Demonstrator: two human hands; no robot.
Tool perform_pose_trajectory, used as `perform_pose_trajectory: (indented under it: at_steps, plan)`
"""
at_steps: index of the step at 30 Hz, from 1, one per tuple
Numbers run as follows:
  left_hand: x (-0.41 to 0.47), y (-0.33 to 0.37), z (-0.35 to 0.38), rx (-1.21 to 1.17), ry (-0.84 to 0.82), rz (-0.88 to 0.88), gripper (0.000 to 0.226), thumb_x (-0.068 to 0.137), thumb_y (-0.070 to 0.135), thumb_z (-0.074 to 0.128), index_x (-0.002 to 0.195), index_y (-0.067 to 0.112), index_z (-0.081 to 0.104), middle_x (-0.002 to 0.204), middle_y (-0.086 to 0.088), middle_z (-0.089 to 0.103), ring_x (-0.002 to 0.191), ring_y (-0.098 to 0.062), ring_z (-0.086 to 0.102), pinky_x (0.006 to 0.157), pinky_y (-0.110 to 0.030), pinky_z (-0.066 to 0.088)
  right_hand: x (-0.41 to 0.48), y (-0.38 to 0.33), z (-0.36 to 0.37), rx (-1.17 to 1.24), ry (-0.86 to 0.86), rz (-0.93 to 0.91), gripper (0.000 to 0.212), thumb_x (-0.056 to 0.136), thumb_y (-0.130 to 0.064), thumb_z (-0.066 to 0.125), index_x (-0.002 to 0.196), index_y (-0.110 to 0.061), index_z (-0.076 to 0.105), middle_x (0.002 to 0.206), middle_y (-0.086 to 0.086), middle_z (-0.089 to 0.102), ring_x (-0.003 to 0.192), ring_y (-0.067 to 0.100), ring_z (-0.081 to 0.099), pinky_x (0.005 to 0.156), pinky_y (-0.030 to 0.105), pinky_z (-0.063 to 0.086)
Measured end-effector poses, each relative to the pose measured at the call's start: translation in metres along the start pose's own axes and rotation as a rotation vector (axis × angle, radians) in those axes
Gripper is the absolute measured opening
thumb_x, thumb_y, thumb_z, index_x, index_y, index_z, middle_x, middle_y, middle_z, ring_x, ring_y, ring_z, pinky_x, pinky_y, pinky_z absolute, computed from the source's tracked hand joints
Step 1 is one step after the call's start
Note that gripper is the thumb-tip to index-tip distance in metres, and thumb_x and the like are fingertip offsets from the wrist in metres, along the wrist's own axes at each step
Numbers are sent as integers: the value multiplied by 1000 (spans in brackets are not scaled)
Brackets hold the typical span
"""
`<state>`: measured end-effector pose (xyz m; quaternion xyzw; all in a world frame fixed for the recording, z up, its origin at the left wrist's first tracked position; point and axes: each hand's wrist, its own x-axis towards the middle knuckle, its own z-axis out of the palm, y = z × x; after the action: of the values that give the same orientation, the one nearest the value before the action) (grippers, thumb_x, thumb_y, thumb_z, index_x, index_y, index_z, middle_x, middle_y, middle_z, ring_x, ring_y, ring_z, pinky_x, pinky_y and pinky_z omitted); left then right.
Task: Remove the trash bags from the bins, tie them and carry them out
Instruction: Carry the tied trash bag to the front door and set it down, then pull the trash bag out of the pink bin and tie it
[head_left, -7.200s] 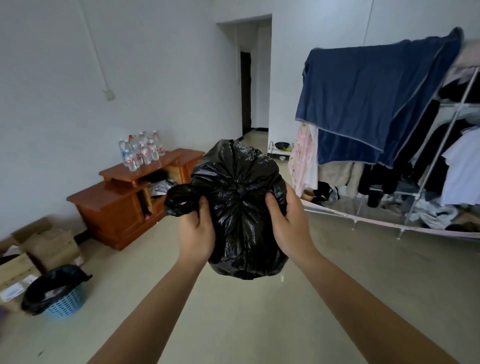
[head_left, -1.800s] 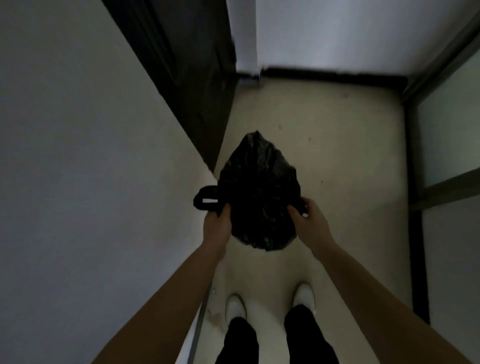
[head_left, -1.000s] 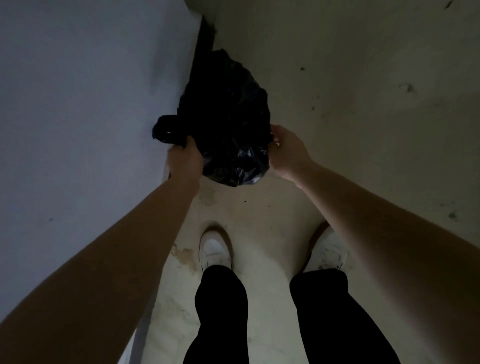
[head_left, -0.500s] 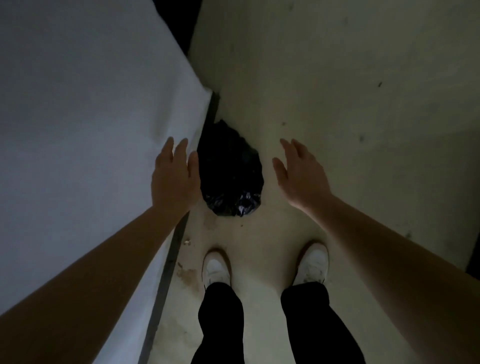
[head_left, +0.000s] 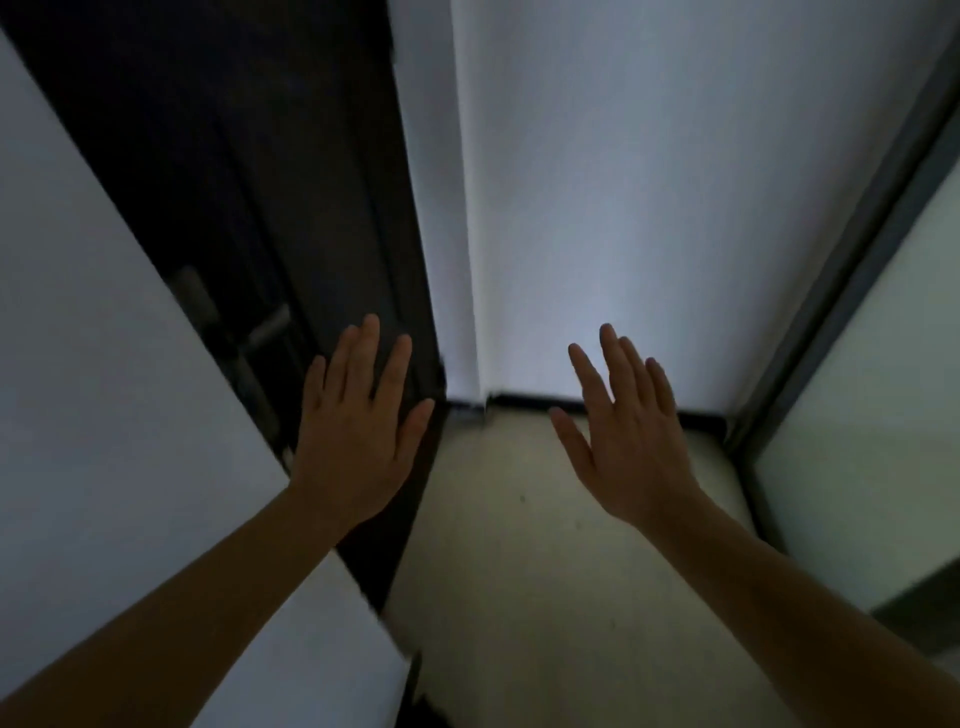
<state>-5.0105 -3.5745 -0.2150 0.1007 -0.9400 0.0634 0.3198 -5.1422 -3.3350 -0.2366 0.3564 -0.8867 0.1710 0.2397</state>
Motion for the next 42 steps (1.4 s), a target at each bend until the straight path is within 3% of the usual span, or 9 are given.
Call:
perform_pose_trajectory:
  at_steps: [3, 8, 13, 17, 21, 24, 29, 36, 42]
  plan:
    - [96, 23, -119, 21, 135, 54, 66, 103, 51, 30, 153, 8, 31, 160, -24, 24, 146, -42, 28, 114, -60, 29, 68, 5, -144, -46, 219, -16, 66, 103, -52, 34, 156, -13, 27, 163, 21, 18, 150, 38, 21, 120, 54, 21]
    - [177, 73, -239, -29, 329, 107, 64, 106, 51, 27, 155, 10, 29, 160, -24, 24, 144, -41, 30, 114, -59, 27, 99, 9, -298, -171, 427, -11, 65, 104, -55, 30, 156, -16, 27, 164, 19, 18, 151, 37, 20, 122, 50, 15]
    - [185, 134, -286, -185, 423, 232, 63, 106, 49, 32, 154, 9, 30, 160, -24, 24, 146, -41, 28, 114, -62, 26, 47, 19, -386, -342, 507, 23, 64, 103, -53, 34, 155, -14, 32, 162, 21, 22, 148, 39, 26, 118, 57, 23]
    - [159, 200, -304, -369, 391, 371, 65, 104, 51, 27, 155, 11, 28, 162, -21, 21, 148, -39, 24, 117, -59, 22, -52, 28, -437, -565, 439, 161, 64, 103, -50, 38, 154, -13, 33, 161, 23, 22, 148, 38, 25, 119, 56, 23]
    - [113, 281, -314, -586, 329, 540, 66, 103, 51, 28, 155, 10, 28, 162, -22, 21, 147, -40, 25, 115, -59, 24, -167, 23, -485, -764, 320, 379, 65, 101, -52, 38, 154, -14, 32, 162, 23, 21, 148, 39, 25, 120, 54, 20]
    - [61, 367, -332, -807, 269, 647, 67, 102, 50, 29, 155, 9, 26, 162, -23, 21, 146, -42, 25, 115, -59, 24, -271, -1, -535, -930, 188, 609, 69, 102, -58, 30, 157, -18, 24, 165, 20, 11, 152, 36, 14, 123, 53, 13]
    - [-93, 504, -396, -1050, 54, 943, 71, 100, 52, 25, 155, 7, 24, 161, -26, 19, 145, -45, 26, 114, -62, 23, -475, -80, -622, -1181, 67, 987, 75, 100, -63, 28, 159, -19, 18, 165, 20, 3, 153, 37, 6, 122, 56, 10]
    - [-289, 607, -582, -1279, 143, 1333, 71, 100, 54, 28, 157, 11, 23, 163, -22, 16, 149, -40, 20, 117, -60, 20, -701, -241, -749, -1470, 266, 1392, 77, 98, -63, 35, 159, -20, 18, 166, 19, 1, 153, 37, 5, 122, 56, 10]
    - [-459, 684, -716, -1434, 203, 1526, 70, 101, 54, 30, 157, 13, 22, 165, -18, 13, 151, -36, 17, 117, -60, 19, -872, -336, -819, -1594, 316, 1535, 78, 97, -59, 44, 158, -19, 19, 166, 20, 2, 153, 37, 6, 122, 55, 10]
